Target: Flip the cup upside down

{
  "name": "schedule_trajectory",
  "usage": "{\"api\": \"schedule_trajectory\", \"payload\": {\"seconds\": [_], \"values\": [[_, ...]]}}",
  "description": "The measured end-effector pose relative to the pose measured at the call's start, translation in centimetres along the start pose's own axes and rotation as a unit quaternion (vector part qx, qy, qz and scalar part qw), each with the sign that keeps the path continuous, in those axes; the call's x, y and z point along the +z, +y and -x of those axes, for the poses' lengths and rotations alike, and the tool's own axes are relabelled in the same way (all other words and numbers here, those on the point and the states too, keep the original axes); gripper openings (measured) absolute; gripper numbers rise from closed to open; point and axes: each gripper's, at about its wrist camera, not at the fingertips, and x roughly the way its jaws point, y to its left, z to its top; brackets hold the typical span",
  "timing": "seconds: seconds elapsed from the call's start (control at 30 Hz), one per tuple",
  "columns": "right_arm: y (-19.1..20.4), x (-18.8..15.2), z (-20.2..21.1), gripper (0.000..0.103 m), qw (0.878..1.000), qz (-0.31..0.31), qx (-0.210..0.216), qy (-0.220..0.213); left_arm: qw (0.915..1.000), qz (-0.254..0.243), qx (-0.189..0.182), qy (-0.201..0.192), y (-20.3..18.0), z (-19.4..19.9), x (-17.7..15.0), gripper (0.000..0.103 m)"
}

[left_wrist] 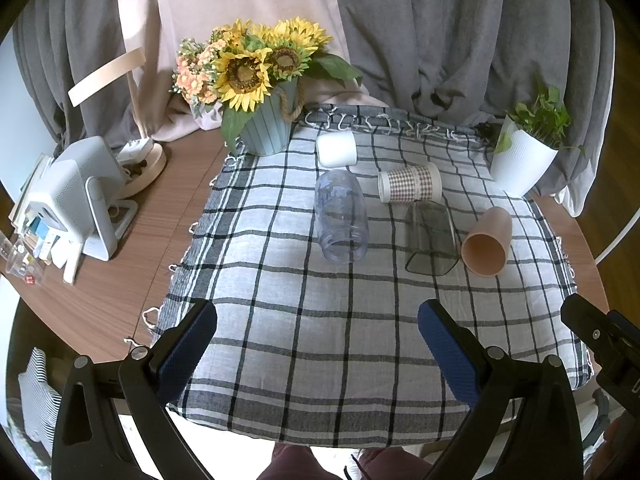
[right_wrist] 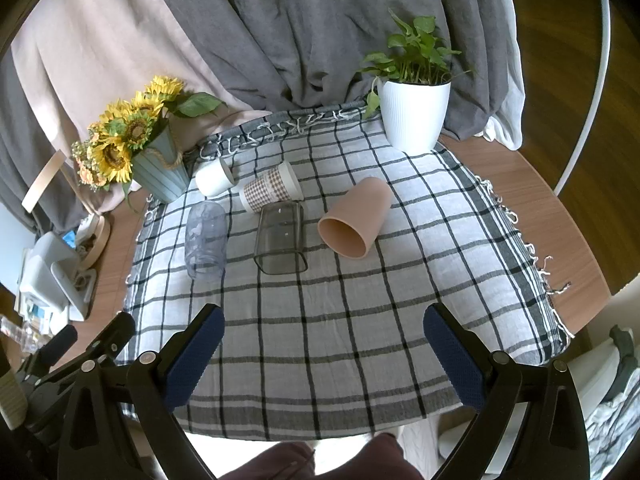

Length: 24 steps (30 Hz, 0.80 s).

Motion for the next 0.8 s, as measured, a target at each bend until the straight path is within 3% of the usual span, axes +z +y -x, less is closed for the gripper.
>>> {"api": "schedule_trajectory", "payload": {"seconds": [0.8], "values": [[0.8, 0.3, -0.3, 0.100, 1.000, -0.001, -0.002, 0.003, 1.0000, 0.001, -0.001, 0.006, -0.7, -0.8, 0.0, 0.103]]}}
